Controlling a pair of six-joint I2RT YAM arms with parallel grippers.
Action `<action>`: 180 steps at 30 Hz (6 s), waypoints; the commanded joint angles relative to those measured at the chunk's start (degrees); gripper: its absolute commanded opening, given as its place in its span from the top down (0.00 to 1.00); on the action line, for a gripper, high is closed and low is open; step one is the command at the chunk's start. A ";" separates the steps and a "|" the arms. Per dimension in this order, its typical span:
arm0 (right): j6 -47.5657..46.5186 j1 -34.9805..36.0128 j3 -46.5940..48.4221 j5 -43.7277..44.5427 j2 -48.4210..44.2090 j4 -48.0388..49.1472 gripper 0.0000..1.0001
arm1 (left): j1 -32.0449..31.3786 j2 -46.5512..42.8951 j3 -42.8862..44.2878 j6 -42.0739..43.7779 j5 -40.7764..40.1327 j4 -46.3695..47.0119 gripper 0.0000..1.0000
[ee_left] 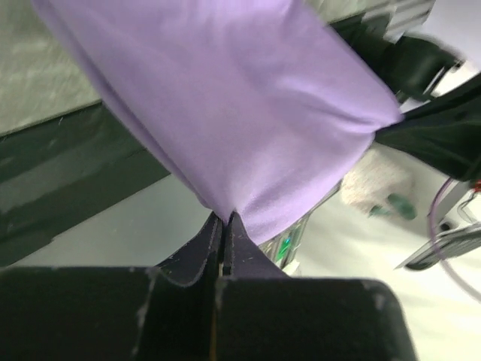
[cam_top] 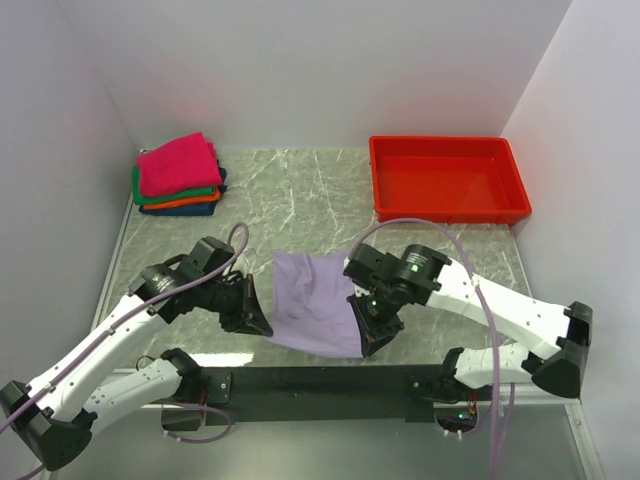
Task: Fold and stack the t-shirts
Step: Fold the tshirt
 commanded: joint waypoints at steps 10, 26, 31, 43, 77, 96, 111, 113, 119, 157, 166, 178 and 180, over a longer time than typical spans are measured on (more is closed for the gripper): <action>-5.80 -16.94 7.71 8.52 10.27 4.85 1.00 | 1.66 15.53 1.47 0.22 -6.95 16.98 0.99; -12.65 -22.56 16.41 9.76 21.25 5.29 1.00 | 9.83 29.16 11.48 4.26 -7.13 21.56 0.99; -14.50 -24.24 19.21 9.75 24.59 5.99 1.00 | 11.41 32.67 13.68 5.76 -6.77 21.82 0.99; -18.02 -27.22 24.58 9.67 34.96 7.57 1.00 | 15.28 40.85 17.64 8.75 -6.69 23.92 0.99; -18.55 -32.59 36.89 10.63 50.96 7.31 0.98 | 20.82 60.90 33.37 17.10 -5.89 24.98 0.74; -15.03 -28.11 34.16 5.72 39.09 7.75 0.49 | 12.65 39.19 14.31 20.44 -1.78 38.34 0.12; -13.71 -28.62 39.88 2.46 55.27 11.26 0.49 | 7.02 44.90 3.94 26.68 6.06 41.06 0.15; -13.45 -29.60 40.32 4.82 56.15 11.44 0.49 | 6.85 44.90 2.97 26.59 6.58 41.68 0.16; -13.10 -32.85 42.08 8.26 57.73 11.79 0.48 | 5.62 45.87 -1.16 26.15 7.46 44.31 0.16; -10.72 -21.78 8.95 3.95 40.24 24.18 0.48 | 19.85 29.08 -9.51 7.79 -4.48 45.54 0.01; -11.43 -21.69 6.66 3.34 40.86 25.50 0.48 | 20.03 29.61 -15.84 5.68 -6.34 56.35 0.01; -11.87 -21.78 4.99 3.60 39.80 25.94 0.48 | 20.03 35.93 -25.60 6.55 1.30 79.64 0.01; -11.87 -21.78 4.72 3.60 39.45 26.03 0.48 | 19.94 39.27 -25.95 7.16 2.27 81.57 0.01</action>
